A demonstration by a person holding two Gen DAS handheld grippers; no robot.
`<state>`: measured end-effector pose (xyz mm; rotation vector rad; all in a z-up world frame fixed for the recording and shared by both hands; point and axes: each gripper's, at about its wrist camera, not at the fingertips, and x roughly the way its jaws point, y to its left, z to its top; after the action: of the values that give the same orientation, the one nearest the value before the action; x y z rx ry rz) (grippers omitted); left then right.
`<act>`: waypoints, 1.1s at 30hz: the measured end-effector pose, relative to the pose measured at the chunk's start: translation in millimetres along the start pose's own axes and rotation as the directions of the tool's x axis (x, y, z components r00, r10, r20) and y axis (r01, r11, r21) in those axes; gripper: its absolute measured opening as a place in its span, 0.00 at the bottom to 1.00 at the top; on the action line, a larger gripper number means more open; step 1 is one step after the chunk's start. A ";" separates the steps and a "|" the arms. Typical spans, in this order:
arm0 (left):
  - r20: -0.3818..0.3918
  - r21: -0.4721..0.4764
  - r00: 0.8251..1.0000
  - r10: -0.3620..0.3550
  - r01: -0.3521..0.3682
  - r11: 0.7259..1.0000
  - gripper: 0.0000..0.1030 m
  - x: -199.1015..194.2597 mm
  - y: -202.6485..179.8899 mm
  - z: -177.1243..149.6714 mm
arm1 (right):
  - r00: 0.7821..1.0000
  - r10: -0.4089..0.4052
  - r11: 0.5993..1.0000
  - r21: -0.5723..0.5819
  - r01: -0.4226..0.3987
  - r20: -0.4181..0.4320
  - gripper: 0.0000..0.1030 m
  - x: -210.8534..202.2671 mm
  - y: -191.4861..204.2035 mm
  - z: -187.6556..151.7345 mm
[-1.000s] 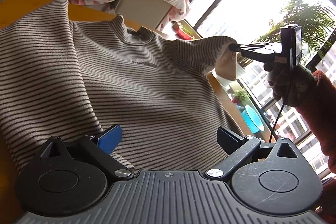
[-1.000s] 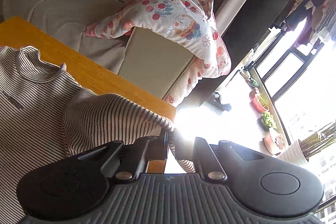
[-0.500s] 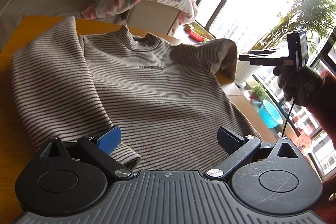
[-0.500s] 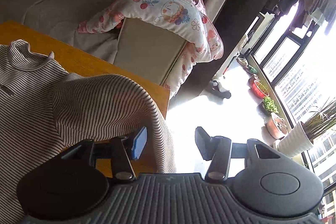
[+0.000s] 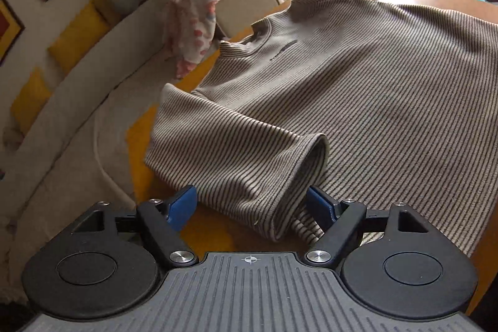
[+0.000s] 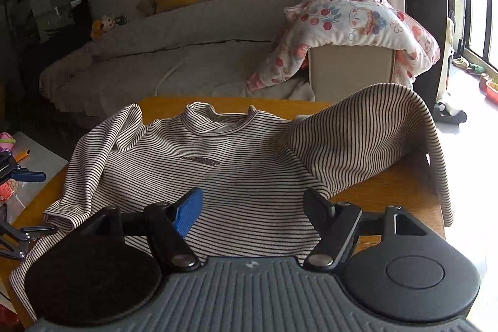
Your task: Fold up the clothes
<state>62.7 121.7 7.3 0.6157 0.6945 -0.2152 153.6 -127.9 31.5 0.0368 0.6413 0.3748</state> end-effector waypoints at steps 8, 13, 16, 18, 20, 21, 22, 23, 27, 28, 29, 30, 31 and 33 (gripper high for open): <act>0.055 -0.465 0.992 -0.110 0.123 0.877 0.10 18.6 75.6 11.8 | 0.994 0.103 0.994 0.042 -0.104 0.036 0.59 -5.5 30.5 -5.4; 0.186 -0.649 0.967 -0.175 0.255 0.717 0.08 -2.3 111.9 9.4 | 0.951 0.305 0.951 0.040 -0.307 0.048 0.31 -3.7 79.4 4.3; 0.217 -0.655 0.955 -0.202 0.296 0.695 0.08 -9.7 108.9 10.7 | 0.896 0.443 0.891 0.090 -0.445 0.038 0.32 7.4 112.0 14.3; 0.228 -0.654 0.951 -0.208 0.308 0.691 0.08 -12.0 104.6 10.2 | 0.904 0.428 0.899 0.093 -0.428 0.022 0.39 21.7 129.4 15.9; 0.235 -0.661 0.950 -0.208 0.313 0.683 0.08 -12.2 103.1 8.9 | 0.918 0.396 0.915 0.089 -0.395 0.000 0.39 39.0 143.7 15.7; 0.243 -0.669 0.947 -0.209 0.320 0.671 0.08 -11.8 103.7 7.2 | 0.922 0.386 0.919 0.095 -0.382 -0.025 0.39 52.5 146.5 13.5; 0.249 -0.676 0.946 -0.209 0.325 0.662 0.08 -11.0 104.5 5.8 | 0.924 0.378 0.922 0.105 -0.372 -0.049 0.39 64.9 147.5 11.3; 0.258 -0.683 0.943 -0.209 0.331 0.651 0.08 -10.5 105.9 4.0 | 0.929 0.364 0.928 0.109 -0.356 -0.072 0.35 77.8 147.9 9.3; 0.275 -0.699 0.947 -0.166 0.315 0.642 0.23 -17.3 112.0 -3.3 | 0.956 0.289 0.957 0.001 -0.290 -0.051 0.04 95.0 149.8 31.4; 0.275 -0.702 0.951 -0.144 0.301 0.645 0.36 -20.7 113.6 -5.6 | 0.962 0.273 0.961 -0.040 -0.273 -0.014 0.04 89.3 149.9 48.2; 0.275 -0.710 0.954 -0.122 0.287 0.643 0.43 -22.6 116.7 -8.4 | 0.966 0.257 0.964 -0.081 -0.255 0.024 0.04 83.7 150.0 65.1; 0.272 -0.718 0.956 -0.111 0.278 0.638 0.53 -22.0 118.3 -10.0 | 0.968 0.243 0.965 -0.121 -0.234 0.063 0.04 78.0 150.0 81.9; 0.268 -0.726 0.958 -0.101 0.270 0.632 0.57 -21.1 119.8 -11.4 | 0.965 0.238 0.962 -0.163 -0.218 0.111 0.04 67.7 151.4 102.4; 0.251 -0.728 0.962 -0.110 0.262 0.633 0.62 -10.5 117.6 -6.9 | 0.947 0.242 0.950 -0.248 -0.188 0.211 0.04 41.4 157.5 145.2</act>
<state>96.1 220.1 63.8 -0.2996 0.5966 -0.1497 217.8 45.3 147.6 -0.0638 0.3523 0.6441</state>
